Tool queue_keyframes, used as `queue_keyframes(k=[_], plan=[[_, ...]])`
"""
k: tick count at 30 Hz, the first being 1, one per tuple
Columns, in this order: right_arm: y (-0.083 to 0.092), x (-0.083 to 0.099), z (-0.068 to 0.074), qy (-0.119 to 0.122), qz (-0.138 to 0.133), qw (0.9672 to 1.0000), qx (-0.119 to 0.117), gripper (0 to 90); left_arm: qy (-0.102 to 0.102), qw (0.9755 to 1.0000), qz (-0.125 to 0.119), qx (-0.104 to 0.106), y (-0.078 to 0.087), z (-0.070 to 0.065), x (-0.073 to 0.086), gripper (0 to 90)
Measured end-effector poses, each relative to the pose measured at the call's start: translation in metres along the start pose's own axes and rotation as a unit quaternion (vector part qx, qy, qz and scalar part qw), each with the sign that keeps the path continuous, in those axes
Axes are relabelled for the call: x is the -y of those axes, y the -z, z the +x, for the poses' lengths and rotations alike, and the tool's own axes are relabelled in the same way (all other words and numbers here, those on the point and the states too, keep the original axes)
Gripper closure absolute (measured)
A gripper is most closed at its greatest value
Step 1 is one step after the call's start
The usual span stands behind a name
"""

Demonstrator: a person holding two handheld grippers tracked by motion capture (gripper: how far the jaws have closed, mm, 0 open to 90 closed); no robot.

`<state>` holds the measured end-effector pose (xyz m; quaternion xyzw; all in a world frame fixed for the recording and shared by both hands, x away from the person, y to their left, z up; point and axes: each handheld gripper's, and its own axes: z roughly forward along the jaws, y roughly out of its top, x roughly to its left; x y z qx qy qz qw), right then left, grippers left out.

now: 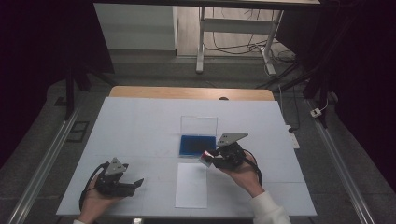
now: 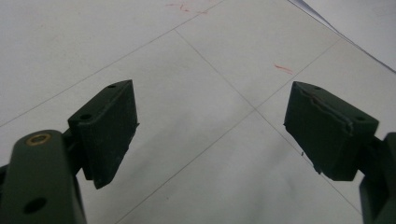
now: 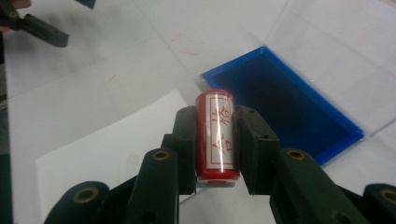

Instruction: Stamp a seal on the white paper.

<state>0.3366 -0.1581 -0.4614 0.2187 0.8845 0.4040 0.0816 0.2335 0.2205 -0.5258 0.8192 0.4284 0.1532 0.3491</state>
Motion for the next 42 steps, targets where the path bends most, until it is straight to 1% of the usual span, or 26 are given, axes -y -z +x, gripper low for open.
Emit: queue_keyframes(k=[8, 13, 16, 19, 24, 29, 33, 36, 42], plan=[[-0.005, 0.001, 0.015, 0.019, 0.014, 0.9996, -0.015, 69.6, -0.002, 1.0, -0.001, 0.001, 0.0, -0.001, 0.0, 17.9], [-0.005, 0.002, 0.024, 0.032, 0.024, 0.999, -0.022, 69.6, -0.002, 1.0, -0.001, 0.003, 0.0, -0.002, -0.001, 17.8], [-0.005, 0.0, 0.029, 0.028, 0.016, 0.9985, -0.044, 69.6, -0.001, 1.0, -0.001, 0.002, 0.0, -0.002, -0.001, 17.9], [-0.007, -0.004, 0.036, 0.036, 0.016, 0.9978, -0.054, 69.6, 0.0, 1.0, -0.002, 0.002, 0.0, -0.002, 0.0, 17.9], [-0.012, -0.006, 0.045, 0.057, 0.033, 0.9965, -0.052, 69.7, 0.0, 1.0, -0.001, 0.002, 0.0, -0.002, 0.0, 17.9], [-0.02, -0.004, 0.05, 0.07, 0.057, 0.9949, -0.046, 69.6, 0.0, 1.0, -0.001, 0.002, 0.0, -0.002, 0.0, 17.9], [-0.027, -0.004, 0.054, 0.075, 0.065, 0.9939, -0.048, 69.6, 0.0, 1.0, 0.0, 0.0, 0.0, -0.002, 0.0, 17.9], [-0.031, -0.004, 0.057, 0.082, 0.074, 0.9929, -0.043, 69.6, 0.0, 1.0, -0.001, 0.001, 0.0, -0.002, 0.0, 18.0], [-0.038, -0.002, 0.059, 0.086, 0.082, 0.992, -0.042, 69.6, 0.0, 1.0, 0.0, 0.0, 0.0, -0.002, 0.0, 17.9]])
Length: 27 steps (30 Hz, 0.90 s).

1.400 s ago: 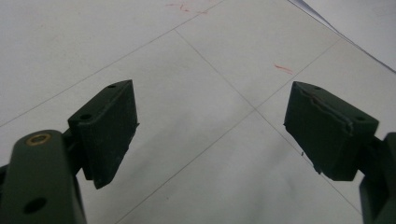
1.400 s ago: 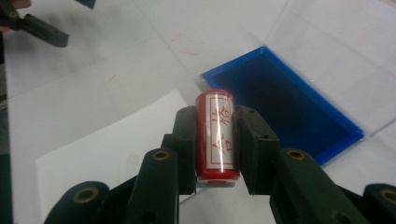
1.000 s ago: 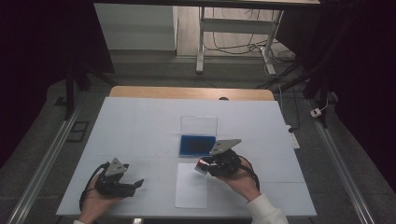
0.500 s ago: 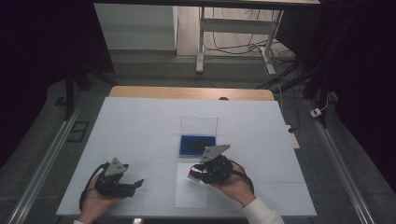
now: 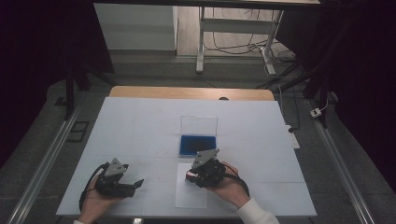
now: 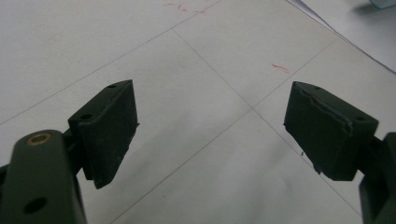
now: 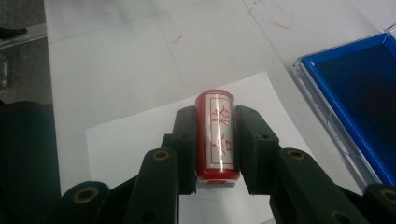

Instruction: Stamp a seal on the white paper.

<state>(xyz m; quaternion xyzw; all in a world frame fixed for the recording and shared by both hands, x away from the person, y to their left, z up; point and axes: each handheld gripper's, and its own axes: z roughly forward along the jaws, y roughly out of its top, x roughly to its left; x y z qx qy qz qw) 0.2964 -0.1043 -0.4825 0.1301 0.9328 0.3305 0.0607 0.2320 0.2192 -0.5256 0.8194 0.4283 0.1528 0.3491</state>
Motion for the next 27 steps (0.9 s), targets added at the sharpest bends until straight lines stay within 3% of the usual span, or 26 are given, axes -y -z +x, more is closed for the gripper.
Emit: queue_keyframes(k=[27], plan=[[-0.0105, 0.0049, -0.0025, 0.007, 0.014, 0.9999, 0.001, 69.6, -0.002, 1.0, 0.006, 0.002, -0.0013, 0.0005, 0.001, 18.1]])
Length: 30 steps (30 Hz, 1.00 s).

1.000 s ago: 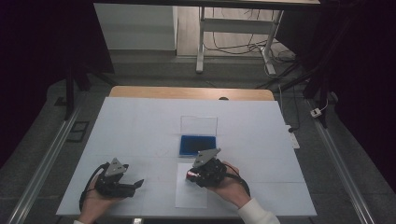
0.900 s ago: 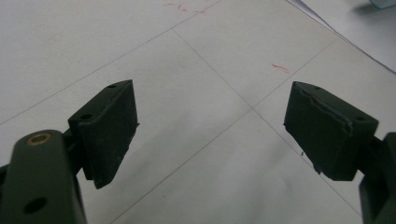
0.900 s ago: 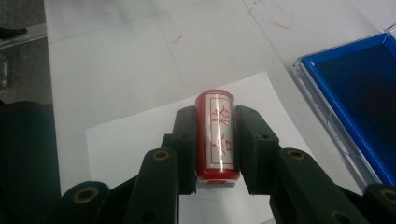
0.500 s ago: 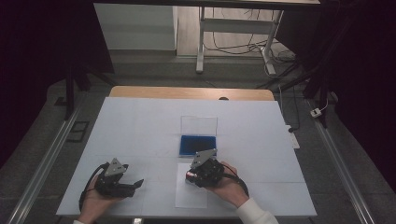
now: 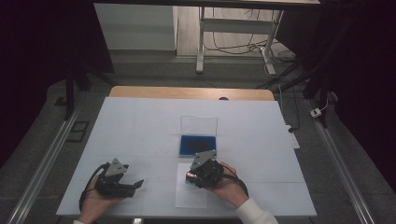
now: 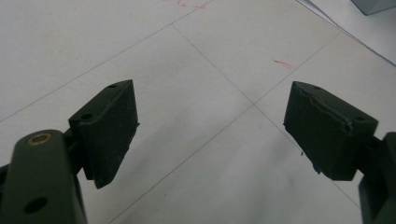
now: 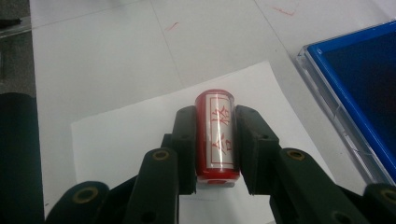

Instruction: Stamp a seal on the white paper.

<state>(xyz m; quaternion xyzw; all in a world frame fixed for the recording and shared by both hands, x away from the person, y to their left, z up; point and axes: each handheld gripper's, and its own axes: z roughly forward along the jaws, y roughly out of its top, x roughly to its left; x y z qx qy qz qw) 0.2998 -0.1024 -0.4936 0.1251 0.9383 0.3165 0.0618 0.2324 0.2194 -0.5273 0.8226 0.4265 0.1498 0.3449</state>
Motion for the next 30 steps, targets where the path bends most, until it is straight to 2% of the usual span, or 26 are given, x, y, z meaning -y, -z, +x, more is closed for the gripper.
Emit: queue_keyframes(k=[11, 22, 24, 28, 30], plan=[[-0.0006, 0.0015, -0.0009, -0.008, -0.005, 1.0, -0.001, 69.5, -0.002, 1.0, 0.002, -0.001, 0.0002, 0.0007, 0.0007, 18.2], [-0.0007, 0.0003, 0.0002, -0.001, 0.002, 1.0, 0.004, 69.8, -0.003, 1.0, 0.003, -0.002, 0.0, 0.0009, 0.0009, 18.2], [-0.0008, -0.0003, 0.0004, 0.001, 0.006, 1.0, 0.004, 69.9, -0.002, 1.0, 0.003, -0.002, 0.0, 0.0009, 0.0009, 18.2], [-0.004, -0.0045, 0.0052, 0.0, 0.031, 0.9994, 0.016, 70.3, -0.002, 1.0, 0.003, -0.002, 0.0002, 0.0005, 0.001, 18.2], [-0.0045, -0.0045, 0.0042, -0.003, 0.034, 0.9993, 0.015, 70.4, -0.002, 1.0, 0.004, -0.002, 0.0002, 0.0005, 0.0012, 18.2]])
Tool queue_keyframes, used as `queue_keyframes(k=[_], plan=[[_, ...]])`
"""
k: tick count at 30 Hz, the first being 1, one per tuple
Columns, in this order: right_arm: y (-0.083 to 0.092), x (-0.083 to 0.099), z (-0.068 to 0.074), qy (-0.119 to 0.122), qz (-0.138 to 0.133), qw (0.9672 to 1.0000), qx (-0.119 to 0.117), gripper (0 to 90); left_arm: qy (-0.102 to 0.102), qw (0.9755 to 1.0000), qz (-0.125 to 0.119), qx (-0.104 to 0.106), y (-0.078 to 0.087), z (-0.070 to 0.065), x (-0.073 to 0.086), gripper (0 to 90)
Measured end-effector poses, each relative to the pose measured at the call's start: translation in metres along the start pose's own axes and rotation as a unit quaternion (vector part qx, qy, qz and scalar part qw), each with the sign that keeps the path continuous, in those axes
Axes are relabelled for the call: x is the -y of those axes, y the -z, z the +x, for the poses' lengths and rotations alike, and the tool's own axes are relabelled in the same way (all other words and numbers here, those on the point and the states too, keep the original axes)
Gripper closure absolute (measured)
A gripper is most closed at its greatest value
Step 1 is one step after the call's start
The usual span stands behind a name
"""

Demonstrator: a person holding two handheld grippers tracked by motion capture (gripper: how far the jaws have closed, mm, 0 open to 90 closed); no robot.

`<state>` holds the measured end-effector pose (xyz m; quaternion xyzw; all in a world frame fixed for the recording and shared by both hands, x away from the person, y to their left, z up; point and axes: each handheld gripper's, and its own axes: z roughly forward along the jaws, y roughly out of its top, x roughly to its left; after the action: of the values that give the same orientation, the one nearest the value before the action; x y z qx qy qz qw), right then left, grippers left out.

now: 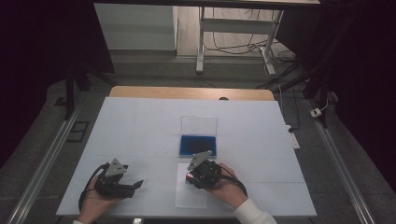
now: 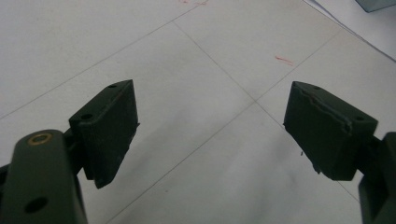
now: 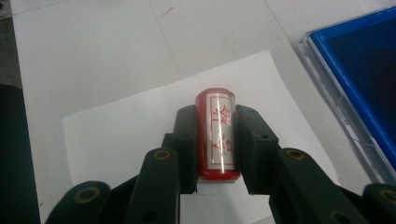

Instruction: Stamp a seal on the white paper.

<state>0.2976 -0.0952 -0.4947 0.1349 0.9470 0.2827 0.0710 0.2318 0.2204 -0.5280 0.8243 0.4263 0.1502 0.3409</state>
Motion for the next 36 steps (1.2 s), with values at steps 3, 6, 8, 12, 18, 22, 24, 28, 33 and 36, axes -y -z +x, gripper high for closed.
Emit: queue_keyframes(k=[3, 6, 8, 12, 18, 22, 24, 28, 33, 36], plan=[[-0.0008, 0.0013, -0.0016, -0.007, -0.004, 0.9999, -0.006, 70.4, 0.0, 1.0, 0.001, -0.001, -0.0004, -0.0004, 0.0001, 18.2], [-0.0007, 0.0026, -0.0021, -0.007, -0.007, 0.9999, -0.007, 70.5, 0.001, 1.0, 0.002, -0.002, -0.001, -0.0007, 0.0001, 18.2], [-0.0008, 0.0028, -0.0026, -0.01, -0.008, 0.9999, -0.01, 70.5, 0.002, 1.0, 0.002, 0.0, -0.0012, -0.0011, 0.0002, 18.2], [-0.0009, 0.0036, -0.0024, -0.007, -0.01, 0.9999, -0.008, 70.5, 0.0, 1.0, 0.003, 0.0, -0.0018, -0.0017, 0.0001, 18.2], [-0.0012, 0.0038, -0.0026, -0.009, -0.011, 0.9998, -0.01, 70.6, 0.001, 1.0, 0.005, -0.001, -0.0021, -0.0014, -0.0001, 18.2], [-0.001, 0.0051, -0.0032, -0.009, -0.014, 0.9998, -0.012, 70.6, 0.001, 1.0, 0.003, -0.002, -0.0019, -0.0023, -0.0007, 18.2], [-0.0011, 0.0049, -0.0027, -0.008, -0.014, 0.9998, -0.01, 70.5, 0.0, 1.0, 0.003, -0.002, -0.0018, -0.0025, -0.0008, 18.2], [-0.0007, 0.005, -0.0025, -0.004, -0.013, 0.9999, -0.009, 70.5, 0.002, 1.0, 0.005, 0.0, -0.0018, -0.0016, -0.0005, 18.2], [-0.0011, 0.0053, -0.002, -0.004, -0.016, 0.9998, -0.006, 70.5, 0.002, 1.0, 0.006, 0.0, -0.0017, -0.0011, -0.0006, 18.2], [-0.001, 0.0052, -0.0018, -0.004, -0.016, 0.9998, -0.007, 70.3, 0.003, 1.0, 0.005, 0.0, -0.0012, -0.0006, -0.0005, 18.2]])
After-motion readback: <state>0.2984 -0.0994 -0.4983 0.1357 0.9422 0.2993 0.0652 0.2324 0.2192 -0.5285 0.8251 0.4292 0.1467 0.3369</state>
